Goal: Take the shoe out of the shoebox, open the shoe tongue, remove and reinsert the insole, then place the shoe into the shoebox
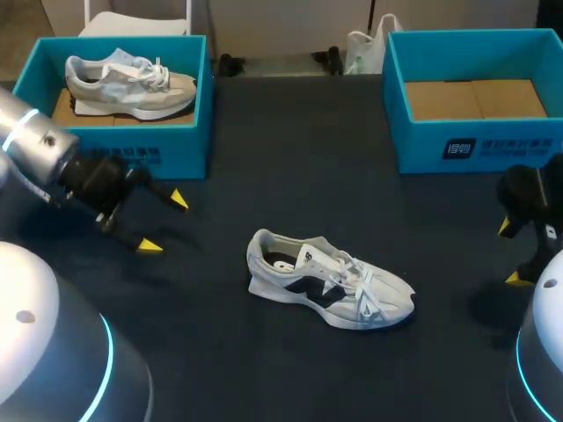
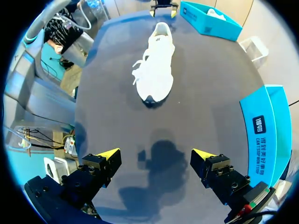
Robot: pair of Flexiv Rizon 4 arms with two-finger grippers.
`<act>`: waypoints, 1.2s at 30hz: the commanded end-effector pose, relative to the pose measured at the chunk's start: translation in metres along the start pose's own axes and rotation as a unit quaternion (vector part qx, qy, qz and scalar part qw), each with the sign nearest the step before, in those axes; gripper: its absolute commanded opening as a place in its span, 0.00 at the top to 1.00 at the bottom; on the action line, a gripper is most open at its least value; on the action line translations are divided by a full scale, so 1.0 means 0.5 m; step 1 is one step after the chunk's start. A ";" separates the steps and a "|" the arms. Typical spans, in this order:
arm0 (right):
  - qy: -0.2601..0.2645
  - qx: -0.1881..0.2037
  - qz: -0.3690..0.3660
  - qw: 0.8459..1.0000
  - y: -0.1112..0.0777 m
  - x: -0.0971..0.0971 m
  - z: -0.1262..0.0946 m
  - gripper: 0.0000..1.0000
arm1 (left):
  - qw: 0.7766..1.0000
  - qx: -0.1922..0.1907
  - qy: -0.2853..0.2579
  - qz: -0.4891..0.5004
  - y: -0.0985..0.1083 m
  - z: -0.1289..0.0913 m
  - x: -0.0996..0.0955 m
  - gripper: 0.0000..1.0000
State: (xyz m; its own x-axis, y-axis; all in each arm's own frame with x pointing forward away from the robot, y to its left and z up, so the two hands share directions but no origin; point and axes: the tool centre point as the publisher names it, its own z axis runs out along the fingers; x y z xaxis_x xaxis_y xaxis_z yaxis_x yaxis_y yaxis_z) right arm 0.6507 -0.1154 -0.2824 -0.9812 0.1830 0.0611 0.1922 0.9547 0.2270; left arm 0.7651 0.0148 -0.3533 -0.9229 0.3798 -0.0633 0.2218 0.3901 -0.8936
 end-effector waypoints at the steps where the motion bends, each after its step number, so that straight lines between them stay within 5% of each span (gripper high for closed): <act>1: -0.001 0.001 0.001 1.000 0.001 0.002 0.002 0.00 | 0.991 0.131 0.001 -0.005 0.025 0.006 0.003 0.00; 27: -0.001 0.001 0.001 1.000 0.001 0.002 0.002 0.00 | 0.987 0.122 -0.102 -0.035 0.037 0.083 0.001 0.00; 36: -0.001 0.001 0.001 1.000 0.001 0.002 0.002 0.00 | 0.988 0.116 -0.095 -0.020 0.024 0.084 -0.004 0.00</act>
State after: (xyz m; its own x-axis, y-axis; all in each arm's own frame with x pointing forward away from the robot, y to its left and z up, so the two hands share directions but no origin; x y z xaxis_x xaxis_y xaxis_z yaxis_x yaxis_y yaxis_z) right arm 0.6508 -0.1154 -0.2824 -0.9812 0.1832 0.0610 0.1923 0.9547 0.2270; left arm 0.7590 -0.0172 -0.3839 -0.9757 0.2013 -0.0871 0.1255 0.1868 -0.9743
